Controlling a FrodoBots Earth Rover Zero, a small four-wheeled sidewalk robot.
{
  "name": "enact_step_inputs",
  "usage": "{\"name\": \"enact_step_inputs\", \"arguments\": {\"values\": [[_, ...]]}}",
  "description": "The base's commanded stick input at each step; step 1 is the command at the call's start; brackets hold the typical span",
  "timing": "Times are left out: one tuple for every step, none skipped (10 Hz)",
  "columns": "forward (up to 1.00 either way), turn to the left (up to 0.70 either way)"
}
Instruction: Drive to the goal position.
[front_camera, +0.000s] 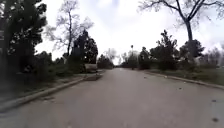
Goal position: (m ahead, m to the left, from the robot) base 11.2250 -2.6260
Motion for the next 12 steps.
{"name": "enact_step_inputs", "arguments": {"values": [[0.70, 0.00], [0.70, 0.00], [0.70, 0.00], [0.70, 0.00], [0.70, 0.00], [0.70, 0.00], [0.70, 0.00], [0.70, 0.00], [0.70, 0.00], [0.70, 0.00], [0.70, 0.00], [0.70, 0.00]]}}
